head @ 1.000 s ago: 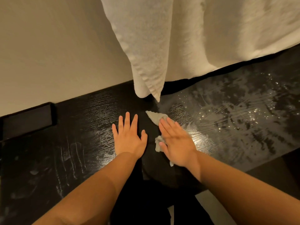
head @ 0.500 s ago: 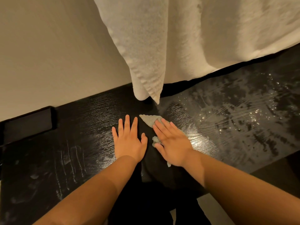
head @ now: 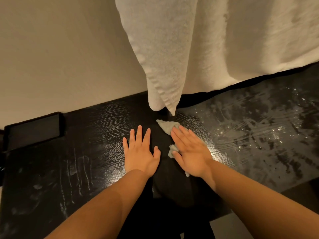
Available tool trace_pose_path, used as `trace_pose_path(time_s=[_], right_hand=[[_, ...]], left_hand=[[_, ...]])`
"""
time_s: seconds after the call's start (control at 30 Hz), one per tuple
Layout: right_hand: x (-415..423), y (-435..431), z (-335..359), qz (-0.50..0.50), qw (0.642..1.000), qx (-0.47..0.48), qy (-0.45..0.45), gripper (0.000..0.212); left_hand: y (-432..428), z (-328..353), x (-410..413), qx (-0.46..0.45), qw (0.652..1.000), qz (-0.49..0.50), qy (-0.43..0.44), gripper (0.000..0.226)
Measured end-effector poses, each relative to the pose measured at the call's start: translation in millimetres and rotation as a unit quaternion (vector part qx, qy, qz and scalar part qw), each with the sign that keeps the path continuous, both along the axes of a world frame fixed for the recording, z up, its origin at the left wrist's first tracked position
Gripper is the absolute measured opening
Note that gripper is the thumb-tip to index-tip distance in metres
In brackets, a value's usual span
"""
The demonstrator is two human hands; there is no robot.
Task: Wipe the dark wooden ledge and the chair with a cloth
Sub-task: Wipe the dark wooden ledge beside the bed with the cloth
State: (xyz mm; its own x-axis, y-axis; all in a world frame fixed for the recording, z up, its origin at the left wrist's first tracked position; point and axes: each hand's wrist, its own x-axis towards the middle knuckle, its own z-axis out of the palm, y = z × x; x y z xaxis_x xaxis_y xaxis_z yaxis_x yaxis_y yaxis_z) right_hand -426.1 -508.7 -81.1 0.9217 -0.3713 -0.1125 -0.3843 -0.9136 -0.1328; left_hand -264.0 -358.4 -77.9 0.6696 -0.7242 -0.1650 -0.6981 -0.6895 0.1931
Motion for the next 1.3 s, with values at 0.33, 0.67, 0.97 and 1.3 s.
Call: trace_pose_path(time_s=[0.33, 0.67, 0.97, 1.3], right_hand=[[74.6, -69.5, 10.9, -0.123, 0.992, 0.003, 0.024, 0.075], [28.9, -50.3, 6.9, -0.017, 0.999, 0.004, 0.050, 0.080], [9.6, -32.2, 7.5, -0.128, 0.991, 0.009, 0.023, 0.076], [30.6, -100.9, 14.9, -0.181, 0.979, 0.011, 0.091, 0.082]], left_hand=[[0.0, 1.7, 0.1, 0.004, 1.000, 0.002, 0.001, 0.075], [-1.2, 1.8, -1.9, 0.002, 1.000, 0.004, -0.006, 0.075], [-1.5, 3.7, -2.5, -0.001, 1.000, 0.008, -0.010, 0.075], [-3.7, 3.8, -3.4, -0.001, 1.000, 0.012, -0.021, 0.075]])
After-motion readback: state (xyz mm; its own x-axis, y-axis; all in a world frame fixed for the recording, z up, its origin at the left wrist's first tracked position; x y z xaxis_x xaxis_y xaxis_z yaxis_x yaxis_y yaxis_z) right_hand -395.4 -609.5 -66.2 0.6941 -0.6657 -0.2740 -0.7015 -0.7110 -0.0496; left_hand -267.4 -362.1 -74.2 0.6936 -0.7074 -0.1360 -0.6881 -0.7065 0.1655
